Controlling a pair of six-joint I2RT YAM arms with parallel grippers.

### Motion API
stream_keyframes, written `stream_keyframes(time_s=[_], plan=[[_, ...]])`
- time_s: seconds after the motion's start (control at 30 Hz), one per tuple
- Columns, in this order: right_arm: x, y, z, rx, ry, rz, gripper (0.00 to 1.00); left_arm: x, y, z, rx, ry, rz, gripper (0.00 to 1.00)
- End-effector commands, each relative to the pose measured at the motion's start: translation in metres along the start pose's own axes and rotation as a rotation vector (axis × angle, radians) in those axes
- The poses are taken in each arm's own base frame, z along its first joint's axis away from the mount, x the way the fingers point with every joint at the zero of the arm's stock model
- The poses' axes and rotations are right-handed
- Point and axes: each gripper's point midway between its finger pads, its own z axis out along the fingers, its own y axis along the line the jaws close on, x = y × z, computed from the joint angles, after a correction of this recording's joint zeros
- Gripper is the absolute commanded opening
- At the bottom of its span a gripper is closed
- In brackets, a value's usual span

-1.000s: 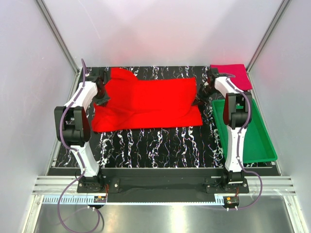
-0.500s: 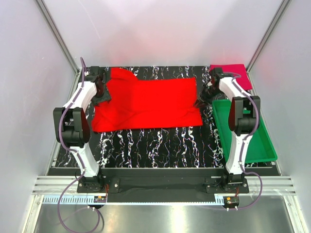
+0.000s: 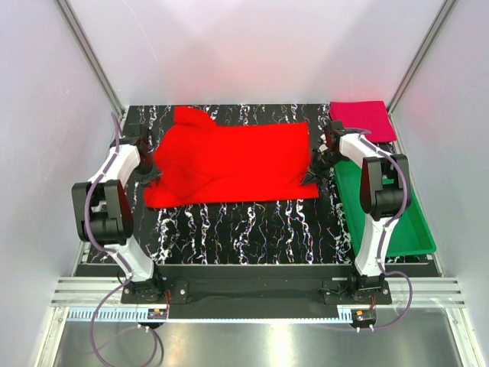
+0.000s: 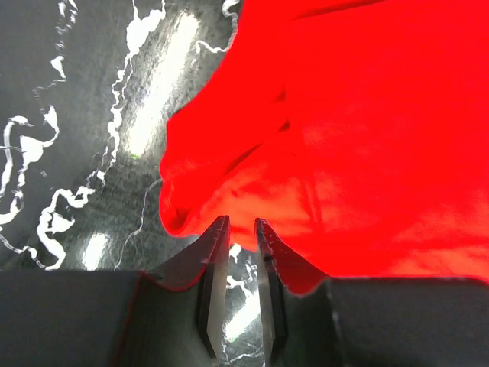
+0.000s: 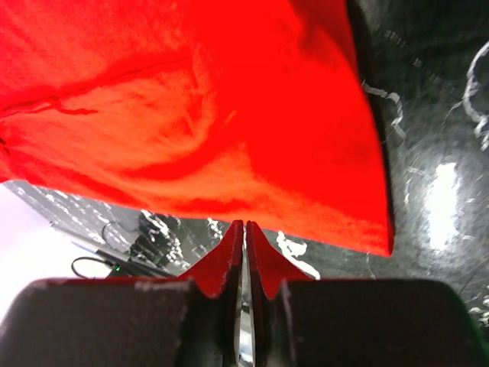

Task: Fold and stack the t-shirts
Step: Fold the tshirt

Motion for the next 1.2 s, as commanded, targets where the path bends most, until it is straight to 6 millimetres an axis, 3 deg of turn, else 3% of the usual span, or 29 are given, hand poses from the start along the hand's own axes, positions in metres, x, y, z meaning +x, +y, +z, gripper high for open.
stream_keyframes(time_s=[0.0,0.23,0.4,0.5,0.6,0.7,0.83,0.9,1.03,1.17], plan=[[-0.011,-0.006,0.005,0.026,-0.042,-0.049,0.09,0.002,-0.002,0.02,0.035,0.053,-0.028,0.24],[-0.002,-0.048,0.024,0.172,-0.026,-0.025,0.07,0.036,0.032,0.054,-0.022,0.214,-0.126,0.21],[0.028,-0.076,0.021,0.27,0.01,0.018,0.07,0.055,0.058,0.064,-0.087,0.269,-0.142,0.21],[0.042,-0.088,0.017,0.307,0.015,0.028,0.07,0.057,0.075,0.062,-0.14,0.258,-0.143,0.21],[0.052,-0.09,0.012,0.306,0.021,0.025,0.07,0.049,0.08,0.052,-0.15,0.214,-0.133,0.21],[0.053,-0.077,-0.001,0.267,0.003,0.017,0.08,0.039,0.068,0.031,-0.081,0.161,-0.14,0.22],[0.047,-0.046,-0.028,0.172,-0.045,-0.007,0.09,0.029,0.028,-0.005,0.069,0.071,-0.108,0.26],[0.044,-0.038,-0.034,0.147,-0.06,-0.015,0.16,0.024,0.007,-0.016,0.154,0.051,-0.102,0.27],[0.043,-0.042,-0.024,0.154,-0.028,-0.016,0.19,0.025,-0.015,-0.005,0.221,0.093,-0.086,0.27],[0.05,-0.058,-0.016,0.202,-0.01,-0.011,0.19,0.034,-0.006,0.019,0.158,0.148,-0.074,0.26]])
